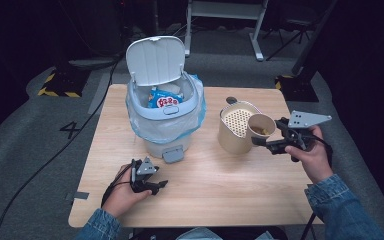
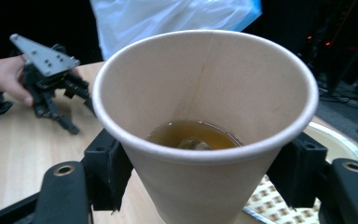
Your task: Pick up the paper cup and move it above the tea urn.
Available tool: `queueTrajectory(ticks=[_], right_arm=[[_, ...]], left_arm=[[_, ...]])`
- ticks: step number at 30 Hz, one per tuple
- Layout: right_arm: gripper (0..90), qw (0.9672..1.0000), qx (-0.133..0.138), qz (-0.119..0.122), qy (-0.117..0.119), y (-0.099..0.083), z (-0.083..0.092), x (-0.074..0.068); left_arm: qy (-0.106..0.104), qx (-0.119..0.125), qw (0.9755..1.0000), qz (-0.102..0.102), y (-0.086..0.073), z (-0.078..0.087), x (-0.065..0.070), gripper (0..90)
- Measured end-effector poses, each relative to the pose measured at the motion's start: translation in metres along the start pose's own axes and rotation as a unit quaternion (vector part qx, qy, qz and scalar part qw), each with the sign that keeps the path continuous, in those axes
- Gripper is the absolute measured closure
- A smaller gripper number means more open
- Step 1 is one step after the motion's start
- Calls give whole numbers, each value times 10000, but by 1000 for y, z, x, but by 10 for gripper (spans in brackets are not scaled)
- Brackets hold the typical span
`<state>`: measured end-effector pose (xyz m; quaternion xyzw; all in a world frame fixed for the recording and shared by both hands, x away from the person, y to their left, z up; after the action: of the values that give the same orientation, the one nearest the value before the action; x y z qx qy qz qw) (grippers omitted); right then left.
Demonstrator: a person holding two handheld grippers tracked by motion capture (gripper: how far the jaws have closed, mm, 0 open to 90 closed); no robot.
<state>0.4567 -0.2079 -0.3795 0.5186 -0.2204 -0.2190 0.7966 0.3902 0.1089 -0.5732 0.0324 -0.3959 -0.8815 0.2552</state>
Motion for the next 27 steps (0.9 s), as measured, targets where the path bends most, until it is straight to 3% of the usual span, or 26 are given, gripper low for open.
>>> queueTrajectory(ticks=[11, 15, 27], right_arm=[[310, 9996, 48, 68, -270, 20, -2, 43], [311, 9990, -27, 223, -374, 22, -5, 56], [315, 9974, -119, 397, -597, 33, -20, 84]], left_arm=[[32, -10, 10000, -6, 0, 0, 0, 375], [29, -9, 10000, -8, 0, 0, 0, 375], [77, 5, 10000, 28, 0, 0, 0, 375]])
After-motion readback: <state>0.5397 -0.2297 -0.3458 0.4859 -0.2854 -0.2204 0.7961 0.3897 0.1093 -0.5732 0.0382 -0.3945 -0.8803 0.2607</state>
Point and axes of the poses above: each handheld gripper's, and its own axes: z roughly backward along the jaws, y roughly out of its top, x roughly to its right, the point moved 10 cm from there along -z, roughly forward along the jaws, and after that the axes turned 10 degrees about -y, right-handed, at the moved point
